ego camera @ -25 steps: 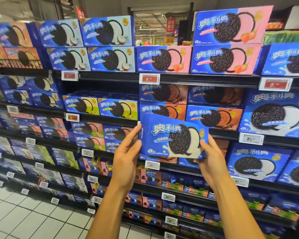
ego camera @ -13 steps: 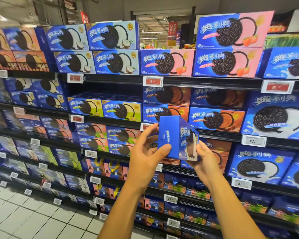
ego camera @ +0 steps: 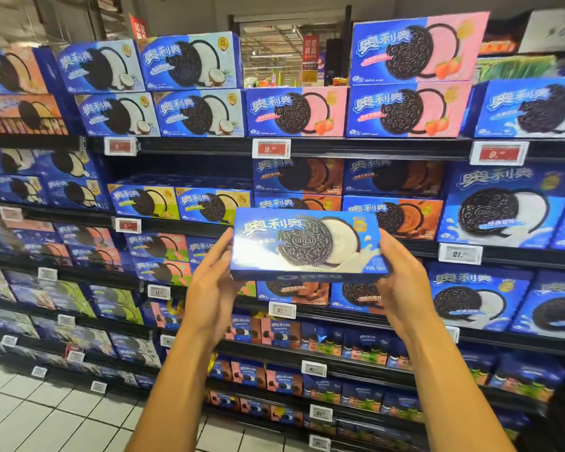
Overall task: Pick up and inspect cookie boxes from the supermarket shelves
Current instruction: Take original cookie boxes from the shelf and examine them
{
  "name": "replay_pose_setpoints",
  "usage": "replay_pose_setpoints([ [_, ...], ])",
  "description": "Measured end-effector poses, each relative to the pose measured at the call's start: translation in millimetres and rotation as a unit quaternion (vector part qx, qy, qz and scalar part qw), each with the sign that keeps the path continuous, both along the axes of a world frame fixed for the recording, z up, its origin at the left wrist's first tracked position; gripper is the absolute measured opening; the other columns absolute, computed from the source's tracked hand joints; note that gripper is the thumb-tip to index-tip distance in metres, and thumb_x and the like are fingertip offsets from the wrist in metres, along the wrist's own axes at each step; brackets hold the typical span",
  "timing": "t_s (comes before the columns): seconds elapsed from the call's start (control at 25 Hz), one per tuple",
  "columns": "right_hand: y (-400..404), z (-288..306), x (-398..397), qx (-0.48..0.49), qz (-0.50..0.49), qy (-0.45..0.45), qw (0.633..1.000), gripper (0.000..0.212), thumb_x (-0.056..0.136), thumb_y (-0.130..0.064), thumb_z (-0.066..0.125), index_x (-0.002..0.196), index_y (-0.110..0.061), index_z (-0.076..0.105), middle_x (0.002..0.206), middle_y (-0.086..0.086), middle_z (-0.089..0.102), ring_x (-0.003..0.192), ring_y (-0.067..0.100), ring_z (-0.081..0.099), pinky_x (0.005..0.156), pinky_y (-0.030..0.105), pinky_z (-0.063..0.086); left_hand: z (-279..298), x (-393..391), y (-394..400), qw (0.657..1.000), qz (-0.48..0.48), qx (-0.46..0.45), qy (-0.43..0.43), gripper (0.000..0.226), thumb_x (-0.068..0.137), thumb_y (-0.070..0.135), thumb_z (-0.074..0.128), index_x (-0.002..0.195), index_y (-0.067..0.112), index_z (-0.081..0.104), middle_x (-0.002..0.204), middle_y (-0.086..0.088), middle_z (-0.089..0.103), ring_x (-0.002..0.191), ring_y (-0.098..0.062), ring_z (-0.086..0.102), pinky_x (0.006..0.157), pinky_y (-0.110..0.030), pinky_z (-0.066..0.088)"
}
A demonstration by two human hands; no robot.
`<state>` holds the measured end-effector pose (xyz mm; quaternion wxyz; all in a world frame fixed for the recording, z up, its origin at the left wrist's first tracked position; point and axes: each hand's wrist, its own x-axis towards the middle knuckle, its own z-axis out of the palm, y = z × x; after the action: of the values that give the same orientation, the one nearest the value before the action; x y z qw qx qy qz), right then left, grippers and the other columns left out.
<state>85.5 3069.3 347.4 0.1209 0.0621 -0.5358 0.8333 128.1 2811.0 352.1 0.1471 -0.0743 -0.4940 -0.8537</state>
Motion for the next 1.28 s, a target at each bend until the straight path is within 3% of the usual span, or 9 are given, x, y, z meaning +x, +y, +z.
replay_pose_setpoints([
  [0.08, 1, 9, 6, -0.027, 0.013, 0.009, 1.000, 0.032, 0.100, -0.026, 0.053, 0.125, -0.015, 0.070, 0.125, 0.007, 0.071, 0.121, 0.025, 0.064, 0.098, 0.043, 0.049, 3, -2, -3, 1.000, -0.004, -0.010, -0.005, 0.038, 0.101, 0.017, 0.042, 0.135, 0.010, 0.056, 0.125, -0.004, 0.068, 0.100, -0.019, 0.066, 0.063, -0.027, 0.056],
  [0.16, 3, 18, 12, -0.029, 0.021, 0.034, 0.999, 0.034, 0.101, -0.024, 0.051, 0.128, -0.010, 0.068, 0.129, 0.009, 0.069, 0.126, 0.026, 0.061, 0.103, 0.045, 0.047, 8, -4, -3, 1.000, 0.000, -0.021, -0.022, 0.034, 0.102, 0.019, 0.043, 0.127, 0.007, 0.063, 0.118, -0.007, 0.070, 0.094, -0.019, 0.066, 0.059, -0.028, 0.055],
  [0.24, 2, 26, 15, 0.003, 0.002, 0.046, 0.999, 0.030, 0.101, -0.026, 0.052, 0.118, -0.014, 0.074, 0.122, 0.006, 0.072, 0.117, 0.021, 0.066, 0.096, 0.041, 0.052, 14, -6, -1, 0.999, 0.003, -0.022, -0.035, 0.030, 0.102, 0.019, 0.045, 0.113, 0.009, 0.071, 0.110, -0.008, 0.073, 0.090, -0.018, 0.067, 0.059, -0.029, 0.056],
  [0.4, 2, 44, 19, 0.013, -0.061, 0.018, 0.998, 0.034, 0.101, -0.036, 0.054, 0.083, -0.026, 0.081, 0.092, -0.003, 0.078, 0.086, 0.008, 0.071, 0.067, 0.028, 0.058, 30, -5, 6, 0.998, 0.018, -0.044, -0.041, 0.031, 0.099, 0.026, 0.053, 0.087, 0.017, 0.079, 0.095, -0.003, 0.077, 0.082, -0.013, 0.073, 0.060, -0.029, 0.059],
  [0.56, 3, 51, 17, 0.006, -0.089, 0.005, 0.996, 0.031, 0.101, -0.037, 0.055, 0.090, -0.020, 0.078, 0.089, -0.002, 0.078, 0.086, 0.009, 0.073, 0.065, 0.027, 0.059, 41, -3, 13, 0.996, 0.049, -0.060, -0.042, 0.029, 0.099, 0.028, 0.054, 0.085, 0.017, 0.077, 0.081, 0.000, 0.077, 0.072, -0.009, 0.072, 0.054, -0.024, 0.057],
  [0.68, 5, 53, 20, 0.004, -0.085, 0.000, 0.996, 0.030, 0.101, -0.037, 0.054, 0.097, -0.017, 0.076, 0.093, -0.001, 0.078, 0.090, 0.011, 0.072, 0.068, 0.029, 0.058, 46, -2, 15, 0.996, 0.048, -0.058, -0.042, 0.032, 0.099, 0.028, 0.055, 0.081, 0.018, 0.080, 0.087, -0.001, 0.078, 0.077, -0.012, 0.073, 0.057, -0.026, 0.058],
  [0.8, 8, 53, 23, -0.002, -0.061, 0.014, 0.998, 0.027, 0.100, -0.032, 0.054, 0.102, -0.019, 0.078, 0.099, -0.001, 0.077, 0.096, 0.013, 0.070, 0.070, 0.031, 0.058, 47, 0, 14, 0.997, 0.028, -0.071, -0.025, 0.032, 0.101, 0.025, 0.051, 0.088, 0.021, 0.080, 0.100, -0.003, 0.077, 0.090, -0.015, 0.072, 0.067, -0.030, 0.060],
  [1.0, 19, 54, 26, -0.029, -0.007, 0.047, 0.998, 0.034, 0.100, -0.024, 0.049, 0.127, -0.018, 0.069, 0.125, 0.006, 0.071, 0.112, 0.023, 0.066, 0.090, 0.044, 0.049, 45, 1, 9, 0.994, -0.045, -0.078, 0.060, 0.030, 0.104, 0.015, 0.040, 0.127, 0.020, 0.059, 0.125, 0.000, 0.069, 0.107, -0.017, 0.068, 0.075, -0.029, 0.058],
  [1.28, 28, 46, 34, 0.002, 0.033, 0.097, 0.995, 0.041, 0.101, -0.020, 0.046, 0.140, -0.011, 0.055, 0.137, 0.018, 0.061, 0.118, 0.032, 0.060, 0.094, 0.048, 0.047, 39, 4, 8, 0.994, -0.051, -0.034, 0.091, 0.038, 0.094, 0.026, 0.047, 0.128, 0.013, 0.056, 0.122, -0.002, 0.068, 0.103, -0.016, 0.067, 0.076, -0.029, 0.057],
])
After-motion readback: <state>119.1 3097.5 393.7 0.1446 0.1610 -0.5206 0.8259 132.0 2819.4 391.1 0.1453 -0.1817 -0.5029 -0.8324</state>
